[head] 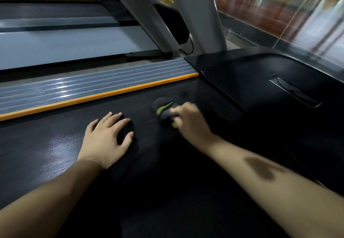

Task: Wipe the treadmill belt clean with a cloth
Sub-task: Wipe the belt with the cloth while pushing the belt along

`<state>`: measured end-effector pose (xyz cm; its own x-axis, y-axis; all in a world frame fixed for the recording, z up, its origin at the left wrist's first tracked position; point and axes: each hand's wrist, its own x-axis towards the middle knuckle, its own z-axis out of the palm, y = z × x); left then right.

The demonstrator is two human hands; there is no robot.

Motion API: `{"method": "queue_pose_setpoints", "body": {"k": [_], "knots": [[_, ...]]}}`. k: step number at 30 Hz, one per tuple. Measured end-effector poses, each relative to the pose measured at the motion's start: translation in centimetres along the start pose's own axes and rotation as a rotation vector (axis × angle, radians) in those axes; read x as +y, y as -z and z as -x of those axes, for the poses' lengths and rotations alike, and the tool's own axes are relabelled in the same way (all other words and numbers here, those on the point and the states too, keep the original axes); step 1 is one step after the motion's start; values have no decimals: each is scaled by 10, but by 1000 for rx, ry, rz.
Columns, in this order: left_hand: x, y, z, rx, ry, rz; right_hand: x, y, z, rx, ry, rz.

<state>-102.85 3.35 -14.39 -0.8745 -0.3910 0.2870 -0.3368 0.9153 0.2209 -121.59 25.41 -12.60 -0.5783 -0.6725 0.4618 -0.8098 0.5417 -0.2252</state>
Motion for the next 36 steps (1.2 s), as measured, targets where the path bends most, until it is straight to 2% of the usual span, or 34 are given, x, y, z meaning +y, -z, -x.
{"method": "queue_pose_setpoints", "body": {"k": [1, 4, 7, 9, 11, 14, 16, 18, 19, 20, 22, 24, 25, 28, 31, 32, 34, 36], "knots": [[0, 0, 0, -3, -2, -1, 36, 6, -6, 57, -31, 95], [1, 0, 0, 0, 2, 1, 113, 29, -14, 99, -369, 259], [1, -1, 0, 4, -2, 3, 104, 29, -12, 85, -539, 301], [1, -1, 0, 6, -3, 3, 65, 21, -10, 104, -491, 236], [1, 0, 0, -1, -5, 2, 16, 6, -2, 135, -325, 110], [1, 2, 1, 0, -1, -2, -48, -7, 15, -32, -109, -58], [2, 3, 1, 1, -6, 2, -44, 0, 16, -82, -4, -104], [2, 5, 1, 1, -11, 4, -5, 14, 12, -1, 57, -8], [2, 5, 1, -1, -13, 5, 25, 21, 8, 84, 22, 54], [2, 6, 1, -3, -13, 5, 53, 30, 4, 133, -98, 111], [2, 6, 1, -2, -11, 6, 93, 45, 1, 118, -402, 165], [1, 6, 1, -6, -9, 3, 95, 42, 3, 112, -571, 172], [0, 6, 1, -11, -7, 5, 84, 37, 4, 119, -584, 173], [1, 8, 3, -37, -15, -2, 20, 22, 14, 127, -370, 93], [2, 11, 5, -47, -29, -19, -27, 20, 32, -74, -116, -34], [3, 14, 5, -50, -34, -20, -25, 25, 33, -95, -69, -28], [9, 20, 6, -56, -51, -29, 1, 29, 30, -33, -39, 38], [21, 25, 9, -82, -79, -50, 50, 38, 19, 76, -146, 154]]}}
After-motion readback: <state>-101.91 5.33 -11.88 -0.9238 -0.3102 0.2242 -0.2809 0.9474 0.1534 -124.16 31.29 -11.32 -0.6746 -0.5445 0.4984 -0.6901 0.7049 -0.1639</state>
